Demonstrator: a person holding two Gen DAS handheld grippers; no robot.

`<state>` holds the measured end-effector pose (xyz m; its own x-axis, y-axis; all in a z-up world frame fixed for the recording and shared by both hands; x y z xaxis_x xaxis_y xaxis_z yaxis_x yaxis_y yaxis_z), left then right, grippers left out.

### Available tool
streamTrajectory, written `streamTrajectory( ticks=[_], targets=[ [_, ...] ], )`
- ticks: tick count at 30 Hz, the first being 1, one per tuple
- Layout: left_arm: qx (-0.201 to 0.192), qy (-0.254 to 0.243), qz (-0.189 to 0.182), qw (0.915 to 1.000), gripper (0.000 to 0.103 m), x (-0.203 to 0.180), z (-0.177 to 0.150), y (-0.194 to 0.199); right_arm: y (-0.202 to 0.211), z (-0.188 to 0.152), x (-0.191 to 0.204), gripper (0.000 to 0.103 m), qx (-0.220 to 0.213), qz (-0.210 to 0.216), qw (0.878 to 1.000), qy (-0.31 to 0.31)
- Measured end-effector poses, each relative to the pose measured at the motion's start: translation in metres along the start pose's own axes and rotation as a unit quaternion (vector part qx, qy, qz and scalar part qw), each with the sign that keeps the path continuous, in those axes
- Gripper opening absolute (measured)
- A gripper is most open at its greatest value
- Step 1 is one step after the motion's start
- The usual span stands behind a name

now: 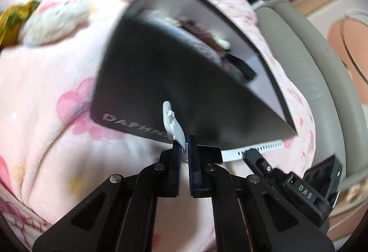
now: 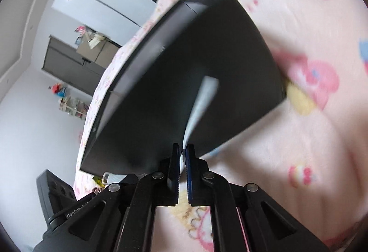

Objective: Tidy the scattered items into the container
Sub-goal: 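Lower the watch into the box and open the right gripper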

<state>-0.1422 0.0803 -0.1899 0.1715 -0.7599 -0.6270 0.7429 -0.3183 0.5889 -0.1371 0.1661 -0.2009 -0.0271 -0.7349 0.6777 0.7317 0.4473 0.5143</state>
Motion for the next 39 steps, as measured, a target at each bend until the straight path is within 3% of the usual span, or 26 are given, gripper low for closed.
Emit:
streamTrajectory(
  ticks=[5, 7, 8, 9, 12, 16, 19, 23, 27, 31, 33, 37, 39],
  targets=[
    [-0.014, -0.035, -0.032, 0.9988, 0.003, -0.046, -0.01, 0.025, 0.03, 0.012, 0.021, 0.003, -0.017, 0.022, 0.999, 0.036],
    [-0.026, -0.04, -0.049, 0.9977, 0.003, 0.015, 0.022, 0.048, 0.051, 0.008, 0.023, 0.003, -0.023, 0.041, 0.998, 0.034],
    [-0.035, -0.044, -0.055, 0.9969, 0.003, 0.007, 0.03, 0.057, 0.057, 0.019, 0.024, 0.003, -0.027, 0.048, 0.998, 0.032],
    [-0.041, -0.048, -0.062, 0.9961, 0.003, 0.045, 0.041, 0.077, 0.063, 0.026, 0.03, 0.003, -0.03, 0.06, 0.997, 0.032],
    [-0.062, -0.068, -0.076, 0.9928, 0.003, 0.029, 0.068, 0.094, 0.043, 0.038, 0.066, 0.003, -0.024, 0.072, 0.995, 0.057],
    [-0.073, -0.102, -0.065, 0.99, 0.003, -0.002, 0.124, 0.055, 0.033, 0.078, 0.092, 0.003, -0.012, 0.083, 0.992, 0.091],
    [-0.061, -0.09, -0.061, 0.9922, 0.003, 0.001, 0.151, 0.033, -0.011, 0.11, 0.123, 0.003, -0.002, 0.078, 0.991, 0.109],
    [-0.024, -0.051, -0.025, 0.9981, 0.003, 0.026, 0.182, -0.012, -0.055, 0.13, 0.12, 0.003, 0.049, 0.063, 0.992, 0.1],
    [0.027, -0.011, 0.006, 0.9996, 0.003, 0.053, 0.191, -0.06, -0.087, 0.122, 0.108, 0.004, 0.089, 0.047, 0.991, 0.092],
    [0.038, -0.003, 0.021, 0.9991, 0.003, 0.067, 0.198, -0.085, -0.112, 0.111, 0.096, 0.006, 0.135, 0.025, 0.988, 0.065],
    [0.055, 0.009, 0.024, 0.9981, 0.003, 0.071, 0.193, -0.095, -0.123, 0.109, 0.09, 0.006, 0.155, 0.024, 0.987, 0.036],
    [0.064, 0.005, 0.048, 0.9968, 0.004, 0.073, 0.19, -0.101, -0.135, 0.11, 0.082, 0.006, 0.163, -0.001, 0.985, 0.059],
    [0.076, 0.01, 0.061, 0.9952, 0.006, 0.077, 0.185, -0.103, -0.136, 0.106, 0.073, 0.006, 0.181, -0.008, 0.983, 0.042]
  ],
)
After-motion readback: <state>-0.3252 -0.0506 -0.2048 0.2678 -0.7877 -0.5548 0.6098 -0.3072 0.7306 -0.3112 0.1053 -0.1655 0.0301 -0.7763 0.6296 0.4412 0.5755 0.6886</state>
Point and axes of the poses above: each gripper's, at about its wrist camera, not at the fingertips, and y roughly against the way its jaws point, x to its left, z to its top, the point moved 10 cm from there along -y, roughly the way its jaws point, and after that the axes turned 12 degrees about -x, right-handed, at the moved point
